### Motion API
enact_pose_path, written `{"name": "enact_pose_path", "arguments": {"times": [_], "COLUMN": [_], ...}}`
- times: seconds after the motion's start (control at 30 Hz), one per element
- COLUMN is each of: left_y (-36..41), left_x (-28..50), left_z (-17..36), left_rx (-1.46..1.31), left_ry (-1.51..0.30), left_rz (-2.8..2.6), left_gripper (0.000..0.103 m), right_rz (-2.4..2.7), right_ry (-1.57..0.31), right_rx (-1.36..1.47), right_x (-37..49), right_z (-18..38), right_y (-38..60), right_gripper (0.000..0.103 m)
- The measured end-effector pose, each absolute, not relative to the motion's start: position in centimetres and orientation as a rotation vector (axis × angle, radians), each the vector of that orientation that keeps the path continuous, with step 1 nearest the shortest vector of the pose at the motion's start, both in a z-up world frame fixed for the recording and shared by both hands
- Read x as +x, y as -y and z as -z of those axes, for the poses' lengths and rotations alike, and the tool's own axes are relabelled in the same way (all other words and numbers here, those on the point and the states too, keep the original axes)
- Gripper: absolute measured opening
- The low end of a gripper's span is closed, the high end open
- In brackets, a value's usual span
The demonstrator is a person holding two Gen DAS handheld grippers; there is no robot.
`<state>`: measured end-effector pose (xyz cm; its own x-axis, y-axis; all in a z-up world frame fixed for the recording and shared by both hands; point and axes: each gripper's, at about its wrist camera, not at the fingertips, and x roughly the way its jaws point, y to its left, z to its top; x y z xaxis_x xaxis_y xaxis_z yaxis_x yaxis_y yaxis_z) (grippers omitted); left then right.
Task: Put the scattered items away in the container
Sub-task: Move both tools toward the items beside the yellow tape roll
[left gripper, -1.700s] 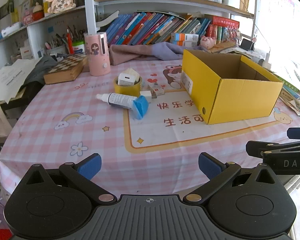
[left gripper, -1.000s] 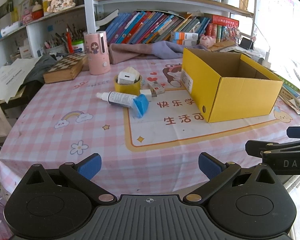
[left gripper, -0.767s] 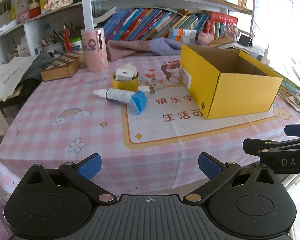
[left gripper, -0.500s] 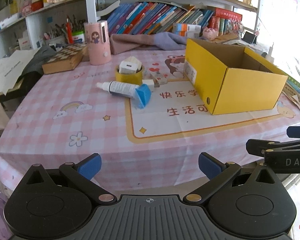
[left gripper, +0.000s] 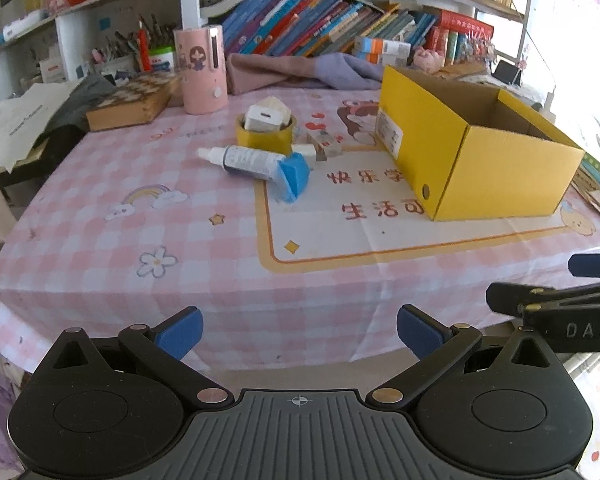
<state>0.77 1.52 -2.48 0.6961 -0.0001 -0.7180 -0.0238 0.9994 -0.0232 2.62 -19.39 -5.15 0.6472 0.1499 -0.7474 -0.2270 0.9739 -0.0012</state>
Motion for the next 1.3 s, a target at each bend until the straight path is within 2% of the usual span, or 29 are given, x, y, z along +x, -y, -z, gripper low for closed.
{"name": "enact_pose_path", "arguments": {"times": [0.43,0.57,0.63,0.73,1.0,1.3], "left_y": [-2.2,-3.0,-3.3,-3.4,-3.5,-4.7], "left_x": [0.2,0.3,0.4,0.8,0.8,0.9], "left_z": [1.1,-0.3,-0.8,-1.1,0.3,-0.4], "left_rx": [-0.068,-0.107,-0.070,-0.026,0.041,-0.089], "left_ry": [-0.687,-0.614,-0.580,-0.596,-0.551,-0.580], "left_rz": [0.055,0.112,0.145,0.182,0.141,0.068], "left_gripper": [0.103,0.103,0.103,0.103,0.103,0.103], "right_rz": [-0.251,-0.370,-0.434,-0.477,-0.324,-0.266], "right_ry": [-0.784,-0.693,-0.587,-0.502,-0.571,-0.594], "right_rx": [-0.130,-0.250,-0.337,-0.373,-0.138,-0.121], "right_x": [2.9,2.8,2.3,2.1,3.9,2.4], "right_z": [4.0,2.4,1.5,0.3,1.4,1.6], "right_y": [18.5,17.8,17.6,17.9,18.2,17.6], "right_gripper": [0.103,0.103,0.103,0.103,0.103,0.103]}}
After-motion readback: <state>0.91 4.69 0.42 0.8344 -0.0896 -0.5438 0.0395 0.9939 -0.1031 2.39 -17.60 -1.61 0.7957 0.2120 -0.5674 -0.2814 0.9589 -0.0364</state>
